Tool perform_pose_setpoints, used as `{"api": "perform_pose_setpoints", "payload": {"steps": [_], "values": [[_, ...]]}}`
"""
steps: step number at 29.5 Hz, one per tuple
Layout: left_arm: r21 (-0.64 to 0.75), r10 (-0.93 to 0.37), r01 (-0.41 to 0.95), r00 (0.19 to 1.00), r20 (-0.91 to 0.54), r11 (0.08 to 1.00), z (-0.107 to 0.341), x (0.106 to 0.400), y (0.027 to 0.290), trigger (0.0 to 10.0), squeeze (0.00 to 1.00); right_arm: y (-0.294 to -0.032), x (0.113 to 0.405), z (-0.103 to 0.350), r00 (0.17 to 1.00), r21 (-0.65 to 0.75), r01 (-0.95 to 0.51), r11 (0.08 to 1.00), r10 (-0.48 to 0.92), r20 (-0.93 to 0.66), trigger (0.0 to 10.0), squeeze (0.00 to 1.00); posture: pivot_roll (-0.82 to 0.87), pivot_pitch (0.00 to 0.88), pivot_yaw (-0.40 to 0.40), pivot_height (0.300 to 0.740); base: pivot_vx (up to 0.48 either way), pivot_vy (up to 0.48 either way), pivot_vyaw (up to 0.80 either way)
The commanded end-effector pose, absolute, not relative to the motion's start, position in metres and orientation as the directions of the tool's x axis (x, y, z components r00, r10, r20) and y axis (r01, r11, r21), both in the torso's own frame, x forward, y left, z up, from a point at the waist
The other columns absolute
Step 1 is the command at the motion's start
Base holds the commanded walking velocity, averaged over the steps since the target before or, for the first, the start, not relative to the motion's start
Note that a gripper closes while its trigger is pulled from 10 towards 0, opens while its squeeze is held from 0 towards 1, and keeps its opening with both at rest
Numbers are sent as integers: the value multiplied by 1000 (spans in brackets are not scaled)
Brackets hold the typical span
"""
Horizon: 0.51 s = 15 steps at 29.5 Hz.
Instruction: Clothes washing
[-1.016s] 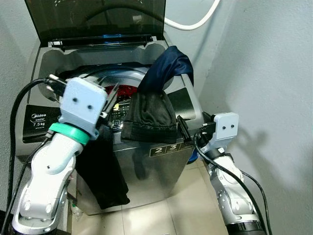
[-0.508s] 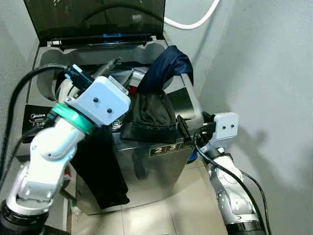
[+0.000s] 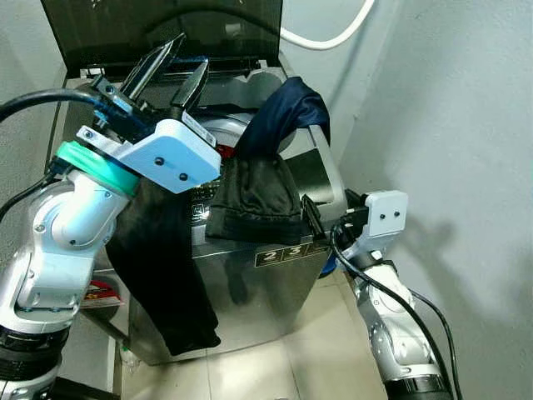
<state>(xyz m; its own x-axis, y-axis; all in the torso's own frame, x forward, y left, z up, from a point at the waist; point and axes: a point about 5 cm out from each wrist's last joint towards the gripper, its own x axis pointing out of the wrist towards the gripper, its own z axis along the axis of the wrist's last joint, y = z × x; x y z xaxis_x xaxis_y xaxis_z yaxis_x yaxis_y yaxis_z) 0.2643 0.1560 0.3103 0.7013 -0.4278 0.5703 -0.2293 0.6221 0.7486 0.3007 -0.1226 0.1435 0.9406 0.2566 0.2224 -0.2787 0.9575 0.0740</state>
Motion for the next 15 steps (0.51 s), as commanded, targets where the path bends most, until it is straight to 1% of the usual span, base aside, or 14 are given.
{"api": "perform_pose_setpoints", "payload": {"steps": [1,2,3,4,5,6,8,9,11,12,13,14,15], "values": [[750,-400,-197,746,533,632,303,267,160,10000,0,-120,299,137,945,75,-288,955,270,187,10000,0,84,22,9,740,0,0,0],[762,-402,-149,777,485,630,295,269,162,10000,0,-120,299,137,945,75,-288,955,270,187,10000,0,85,22,8,740,0,0,0],[797,-439,-83,799,412,598,286,269,163,10000,0,-120,299,137,944,75,-289,955,271,187,10000,0,87,22,8,740,0,0,0],[797,-439,-83,799,412,598,286,269,163,10000,0,-120,299,137,944,75,-289,955,271,187,10000,0,87,22,8,740,0,0,0],[819,-467,-37,807,362,572,280,268,163,10000,0,-120,299,137,944,75,-289,954,272,186,10000,0,87,22,8,740,0,0,0],[851,-500,11,813,297,525,273,267,166,10000,0,-120,299,137,944,74,-291,954,273,186,10000,0,90,22,5,740,0,0,0],[879,-497,38,836,233,476,269,267,179,10000,0,-119,299,136,943,73,-296,953,278,184,10000,0,94,23,4,740,0,0,0],[864,-465,37,854,233,502,270,268,186,10000,0,-119,300,136,942,73,-297,952,280,183,10000,0,97,22,4,740,0,0,0],[864,-465,37,854,233,502,270,268,186,10000,0,-119,300,136,942,73,-297,952,280,183,10000,0,97,22,4,740,0,0,0],[850,-440,32,865,240,526,270,269,190,10000,0,-119,300,136,942,73,-297,952,280,183,10000,0,97,22,4,740,0,0,0],[815,-405,51,884,231,577,267,271,194,10000,0,-119,300,136,942,73,-298,952,281,183,10000,0,99,22,5,740,0,0,0],[815,-405,51,884,231,577,267,271,194,10000,0,-119,300,136,942,73,-298,952,281,183,10000,0,99,22,5,740,0,0,0],[770,-380,94,903,201,631,260,272,196,10000,0,-118,300,136,942,73,-299,951,282,184,10000,0,95,23,6,740,0,0,0]]}}
